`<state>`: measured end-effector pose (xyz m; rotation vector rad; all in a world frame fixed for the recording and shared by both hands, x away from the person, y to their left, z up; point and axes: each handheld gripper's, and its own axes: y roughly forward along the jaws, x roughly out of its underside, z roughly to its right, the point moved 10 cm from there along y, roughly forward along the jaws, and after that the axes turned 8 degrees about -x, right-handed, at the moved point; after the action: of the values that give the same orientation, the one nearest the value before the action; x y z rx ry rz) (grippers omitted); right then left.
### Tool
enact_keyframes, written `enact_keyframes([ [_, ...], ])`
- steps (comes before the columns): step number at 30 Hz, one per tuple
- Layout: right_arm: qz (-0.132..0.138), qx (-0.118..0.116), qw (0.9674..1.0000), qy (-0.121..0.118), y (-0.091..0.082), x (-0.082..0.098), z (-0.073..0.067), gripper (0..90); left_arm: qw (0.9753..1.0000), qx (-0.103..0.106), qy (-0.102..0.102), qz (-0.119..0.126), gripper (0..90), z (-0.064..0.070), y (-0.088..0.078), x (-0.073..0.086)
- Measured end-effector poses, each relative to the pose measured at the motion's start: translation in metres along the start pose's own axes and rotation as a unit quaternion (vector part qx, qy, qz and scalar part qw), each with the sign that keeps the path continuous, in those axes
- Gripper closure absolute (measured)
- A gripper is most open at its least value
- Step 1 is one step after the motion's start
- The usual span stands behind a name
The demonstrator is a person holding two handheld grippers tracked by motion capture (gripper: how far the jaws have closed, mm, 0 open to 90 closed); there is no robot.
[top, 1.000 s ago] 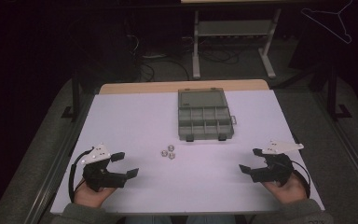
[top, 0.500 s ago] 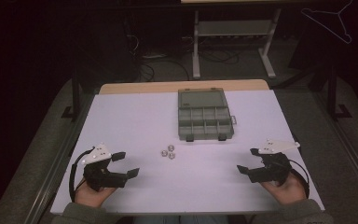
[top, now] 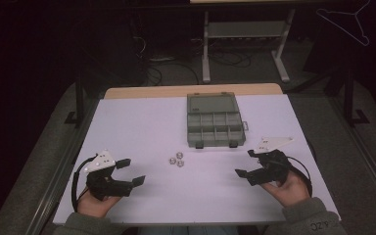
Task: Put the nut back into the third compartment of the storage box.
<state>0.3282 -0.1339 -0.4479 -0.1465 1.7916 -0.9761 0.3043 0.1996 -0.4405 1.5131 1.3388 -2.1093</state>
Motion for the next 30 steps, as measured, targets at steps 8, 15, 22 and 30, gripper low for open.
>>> enact_keyframes([
  [8,-0.024,-0.038,0.9986,-0.028,0.024,-0.032,-0.018,22.6,1.0000,-0.001,0.008,-0.001,17.0,-0.002,-0.001,-0.001],
  [15,-0.054,-0.070,0.9944,-0.059,0.058,-0.056,-0.029,25.7,0.9999,0.002,0.010,-0.002,17.1,0.000,0.002,-0.002],
  [22,-0.085,-0.099,0.9875,-0.088,0.093,-0.072,-0.039,30.5,0.9999,0.001,0.015,-0.005,17.1,-0.001,0.001,-0.002],
  [30,-0.107,-0.117,0.9824,-0.098,0.127,-0.084,-0.046,36.1,0.9999,0.003,0.013,-0.004,17.2,-0.002,0.002,-0.002],
])
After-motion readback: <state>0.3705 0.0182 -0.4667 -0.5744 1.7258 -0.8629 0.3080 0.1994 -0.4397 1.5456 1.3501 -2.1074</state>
